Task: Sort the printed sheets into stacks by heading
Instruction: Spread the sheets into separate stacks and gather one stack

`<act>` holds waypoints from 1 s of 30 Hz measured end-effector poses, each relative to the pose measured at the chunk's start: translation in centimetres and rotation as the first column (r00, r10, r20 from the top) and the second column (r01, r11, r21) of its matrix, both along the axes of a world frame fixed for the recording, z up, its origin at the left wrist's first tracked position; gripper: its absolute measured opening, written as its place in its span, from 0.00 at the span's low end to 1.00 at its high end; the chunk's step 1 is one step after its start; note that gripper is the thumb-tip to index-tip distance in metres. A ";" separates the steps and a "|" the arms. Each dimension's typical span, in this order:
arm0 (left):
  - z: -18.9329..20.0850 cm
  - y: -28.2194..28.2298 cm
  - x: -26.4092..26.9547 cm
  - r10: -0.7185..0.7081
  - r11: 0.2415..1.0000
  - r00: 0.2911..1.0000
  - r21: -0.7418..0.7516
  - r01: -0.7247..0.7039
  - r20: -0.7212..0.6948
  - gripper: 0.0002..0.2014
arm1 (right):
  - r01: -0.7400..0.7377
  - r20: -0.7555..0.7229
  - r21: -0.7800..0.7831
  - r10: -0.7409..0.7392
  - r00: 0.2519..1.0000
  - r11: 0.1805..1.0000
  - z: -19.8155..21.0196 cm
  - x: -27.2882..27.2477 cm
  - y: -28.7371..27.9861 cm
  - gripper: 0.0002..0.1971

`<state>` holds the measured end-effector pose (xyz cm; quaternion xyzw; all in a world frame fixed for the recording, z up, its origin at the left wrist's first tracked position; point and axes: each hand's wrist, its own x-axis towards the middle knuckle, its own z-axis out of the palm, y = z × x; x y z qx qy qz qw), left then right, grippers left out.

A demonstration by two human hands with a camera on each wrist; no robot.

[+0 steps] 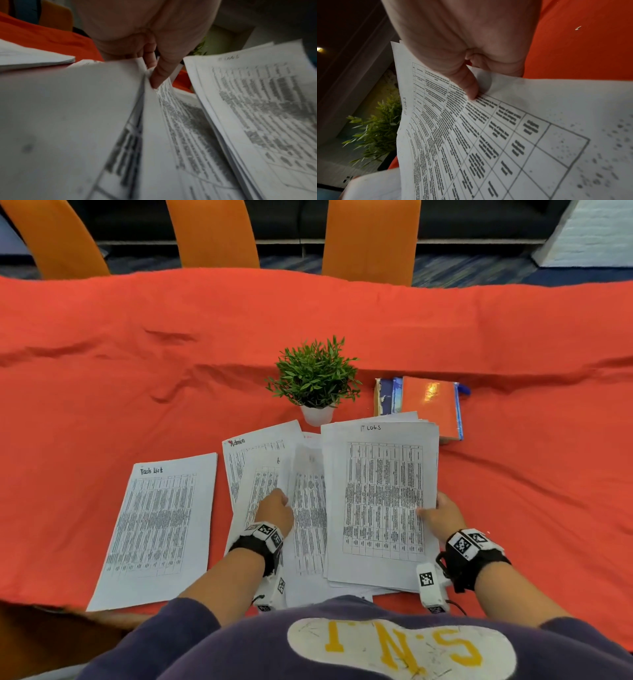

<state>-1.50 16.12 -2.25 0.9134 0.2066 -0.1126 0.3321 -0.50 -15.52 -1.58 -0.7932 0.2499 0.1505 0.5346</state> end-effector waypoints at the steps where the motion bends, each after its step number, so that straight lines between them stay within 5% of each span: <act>1: 0.8 -0.1 0.2 0.002 1.000 1.000 -0.008 -0.002 0.029 0.11 | 0.019 0.000 -0.001 -0.019 1.000 1.000 0.1 0.0 -0.2 0.22; 10: 12.1 1.5 2.5 0.001 0.992 0.910 -0.116 0.052 0.416 0.12 | 0.335 0.064 0.073 -0.339 0.939 0.940 2.2 1.0 -6.0 0.23; 16: 16.0 2.0 4.0 0.170 0.921 0.822 -0.385 0.064 0.544 0.13 | 0.352 0.098 0.083 -0.360 0.928 0.932 2.5 2.4 -8.0 0.18; 21: 14.4 -0.8 4.0 0.264 0.826 0.888 -0.564 -0.006 0.377 0.15 | 0.170 0.140 0.148 -0.191 0.972 0.974 5.2 1.6 -3.2 0.20; 30: 9.0 -2.4 3.5 0.240 0.865 0.959 -0.482 -0.141 0.151 0.18 | -0.007 0.069 0.325 -0.016 0.997 0.946 5.9 0.8 1.1 0.19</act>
